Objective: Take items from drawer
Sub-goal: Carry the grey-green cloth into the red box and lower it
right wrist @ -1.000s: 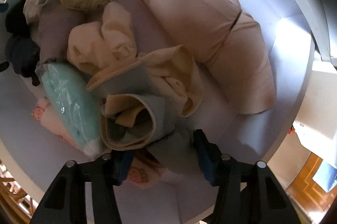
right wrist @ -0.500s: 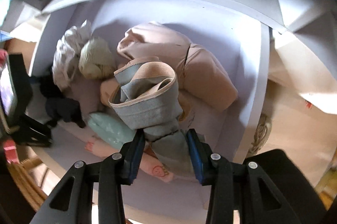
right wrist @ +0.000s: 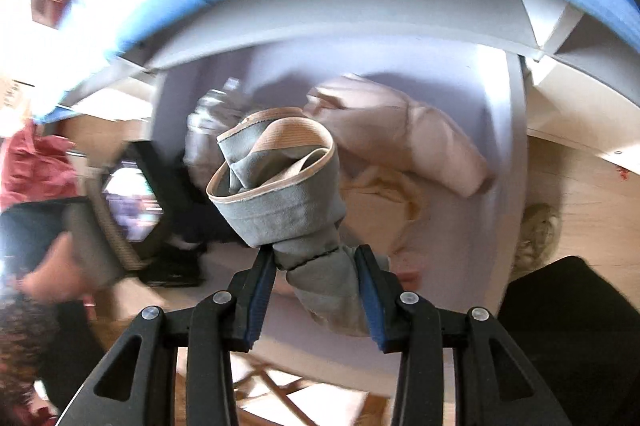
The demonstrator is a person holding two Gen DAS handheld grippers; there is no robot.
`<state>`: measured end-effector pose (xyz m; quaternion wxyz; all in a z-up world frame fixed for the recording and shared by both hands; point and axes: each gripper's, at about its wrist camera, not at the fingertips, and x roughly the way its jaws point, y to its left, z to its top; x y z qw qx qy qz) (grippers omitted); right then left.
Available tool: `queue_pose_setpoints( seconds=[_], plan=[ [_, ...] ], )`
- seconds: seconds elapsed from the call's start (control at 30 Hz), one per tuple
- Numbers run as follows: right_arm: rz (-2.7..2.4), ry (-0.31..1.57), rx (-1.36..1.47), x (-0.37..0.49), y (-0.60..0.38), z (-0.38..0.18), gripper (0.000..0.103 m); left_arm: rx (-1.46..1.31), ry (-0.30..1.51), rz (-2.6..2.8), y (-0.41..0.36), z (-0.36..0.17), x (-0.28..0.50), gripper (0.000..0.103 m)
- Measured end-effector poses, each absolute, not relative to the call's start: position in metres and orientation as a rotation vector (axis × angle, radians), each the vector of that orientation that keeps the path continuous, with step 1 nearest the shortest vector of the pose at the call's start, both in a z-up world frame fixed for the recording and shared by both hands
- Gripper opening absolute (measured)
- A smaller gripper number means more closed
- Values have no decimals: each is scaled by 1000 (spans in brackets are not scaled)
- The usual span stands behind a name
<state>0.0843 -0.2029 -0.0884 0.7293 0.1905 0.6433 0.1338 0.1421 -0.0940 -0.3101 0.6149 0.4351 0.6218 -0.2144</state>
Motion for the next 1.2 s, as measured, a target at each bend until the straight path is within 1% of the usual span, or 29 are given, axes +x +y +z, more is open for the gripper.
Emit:
queue_pose_setpoints(
  seconds=[0.2, 0.4, 0.57, 0.7, 0.77, 1.0, 1.2],
  plan=[
    [354, 1339, 506, 75, -200, -49, 40, 996, 1446, -467, -96, -316, 136, 101],
    [364, 1240, 624, 74, -221, 8, 40, 1025, 1436, -436, -98, -325, 130, 103],
    [359, 1152, 676, 102, -227, 52, 40, 1049, 1431, -425, -102, -330, 126, 103],
    [315, 1072, 666, 144, -229, 92, 40, 1057, 1428, -421, -104, -331, 121, 103],
    [286, 1045, 659, 170, -227, 101, 40, 1059, 1428, -421, -104, -332, 121, 103],
    [140, 1028, 680, 261, -220, 101, 40, 1056, 1426, -414, -101, -335, 126, 103],
    [55, 1056, 709, 304, -211, 83, 40, 1060, 1426, -403, -92, -343, 129, 103]
  ],
)
